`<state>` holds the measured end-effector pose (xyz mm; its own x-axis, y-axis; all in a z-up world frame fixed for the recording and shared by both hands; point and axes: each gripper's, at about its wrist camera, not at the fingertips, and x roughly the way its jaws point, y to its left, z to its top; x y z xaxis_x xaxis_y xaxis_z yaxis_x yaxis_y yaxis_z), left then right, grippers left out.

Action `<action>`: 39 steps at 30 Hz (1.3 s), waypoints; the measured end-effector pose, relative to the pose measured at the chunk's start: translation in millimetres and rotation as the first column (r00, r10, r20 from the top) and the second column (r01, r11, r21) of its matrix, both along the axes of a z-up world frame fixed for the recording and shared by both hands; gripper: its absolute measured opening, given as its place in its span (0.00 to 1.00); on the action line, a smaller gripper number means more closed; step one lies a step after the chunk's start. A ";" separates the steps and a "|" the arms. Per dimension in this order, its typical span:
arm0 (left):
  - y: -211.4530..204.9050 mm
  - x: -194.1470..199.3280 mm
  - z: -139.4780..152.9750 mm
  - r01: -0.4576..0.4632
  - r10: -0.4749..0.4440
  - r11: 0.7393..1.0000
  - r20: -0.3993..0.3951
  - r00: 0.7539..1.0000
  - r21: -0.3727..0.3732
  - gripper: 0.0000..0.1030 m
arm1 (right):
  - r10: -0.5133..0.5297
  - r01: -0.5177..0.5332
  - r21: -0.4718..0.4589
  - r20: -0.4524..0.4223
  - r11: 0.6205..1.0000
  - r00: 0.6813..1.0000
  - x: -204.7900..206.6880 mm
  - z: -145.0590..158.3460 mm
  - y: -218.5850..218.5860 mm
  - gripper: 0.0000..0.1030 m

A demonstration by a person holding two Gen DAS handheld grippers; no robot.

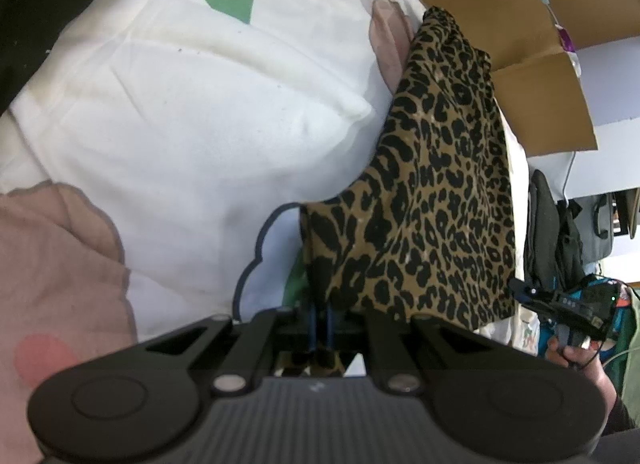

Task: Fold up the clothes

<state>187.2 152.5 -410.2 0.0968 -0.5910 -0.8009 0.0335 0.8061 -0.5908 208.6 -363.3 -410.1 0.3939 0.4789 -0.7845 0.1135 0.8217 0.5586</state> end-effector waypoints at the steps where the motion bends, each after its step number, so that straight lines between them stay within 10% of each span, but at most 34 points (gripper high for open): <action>1: 0.5 0.1 -0.3 0.000 0.000 1.000 -0.001 1.000 0.001 0.05 | 0.004 -0.004 0.001 -0.008 1.000 1.000 0.4 -2.3 0.9 0.45; 10: -0.5 0.3 -0.8 0.003 -0.003 1.000 -0.002 1.000 0.001 0.06 | 0.066 -0.064 0.057 -0.033 0.996 0.997 4.1 -14.0 8.7 0.43; 15: -2.0 1.7 0.5 0.021 -0.021 1.000 -0.002 1.000 0.002 0.07 | 0.086 -0.085 0.048 -0.039 0.995 0.995 7.9 -10.1 7.7 0.02; 26: 3.9 2.3 -9.9 -0.011 0.010 0.997 -0.009 1.000 -0.082 0.44 | 0.037 -0.035 0.046 -0.041 0.998 0.998 2.2 -9.8 -3.6 0.01; 39: 14.4 6.6 -34.9 0.012 -0.017 0.967 -0.020 1.000 -0.253 0.45 | -0.050 0.060 0.136 -0.077 0.989 0.996 -0.3 -25.1 -15.8 0.03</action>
<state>193.8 167.0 -445.1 0.0709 -0.7758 -0.6270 0.0287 0.6299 -0.7761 208.3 -379.1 -435.2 0.3669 0.5637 -0.7401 0.2012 0.7286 0.6547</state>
